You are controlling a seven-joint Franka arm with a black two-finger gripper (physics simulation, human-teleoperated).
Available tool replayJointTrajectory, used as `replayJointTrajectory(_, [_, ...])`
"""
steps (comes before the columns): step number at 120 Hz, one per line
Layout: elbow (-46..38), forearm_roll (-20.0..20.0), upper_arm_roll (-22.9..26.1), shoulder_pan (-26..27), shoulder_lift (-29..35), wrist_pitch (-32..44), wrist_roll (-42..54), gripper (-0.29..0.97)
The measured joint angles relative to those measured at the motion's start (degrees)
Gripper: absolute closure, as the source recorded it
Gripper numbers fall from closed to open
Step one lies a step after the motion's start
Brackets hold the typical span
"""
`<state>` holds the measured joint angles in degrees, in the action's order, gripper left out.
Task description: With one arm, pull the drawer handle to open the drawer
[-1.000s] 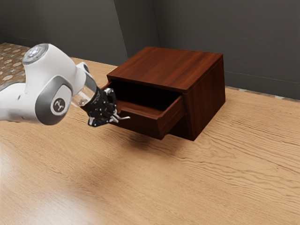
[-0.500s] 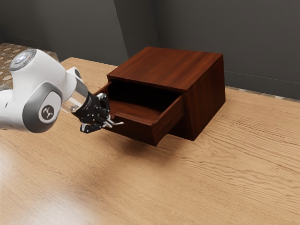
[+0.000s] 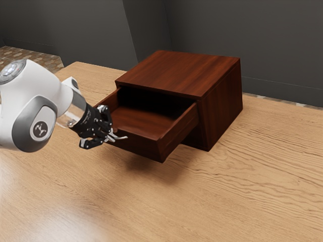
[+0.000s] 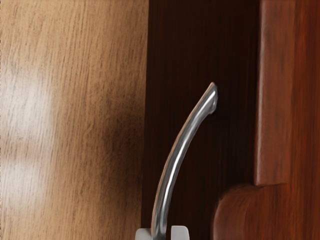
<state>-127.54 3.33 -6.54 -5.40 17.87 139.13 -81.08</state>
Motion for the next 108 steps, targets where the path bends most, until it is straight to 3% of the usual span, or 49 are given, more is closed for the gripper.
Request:
replayJointTrajectory(66, [-1.3, -0.1, -0.4, 1.9, 4.3, -0.3, 0.7, 0.54])
replayJointTrajectory(82, [6.4, -0.3, -0.8, 1.7, 3.7, -9.0, 0.5, 0.31])
replayJointTrajectory(95, [23.8, -0.3, -1.2, 1.6, -3.7, -23.9, 0.5, 0.20])
replayJointTrajectory(108, [35.1, -0.4, -1.0, 1.8, -10.3, -35.1, 0.4, 0.13])
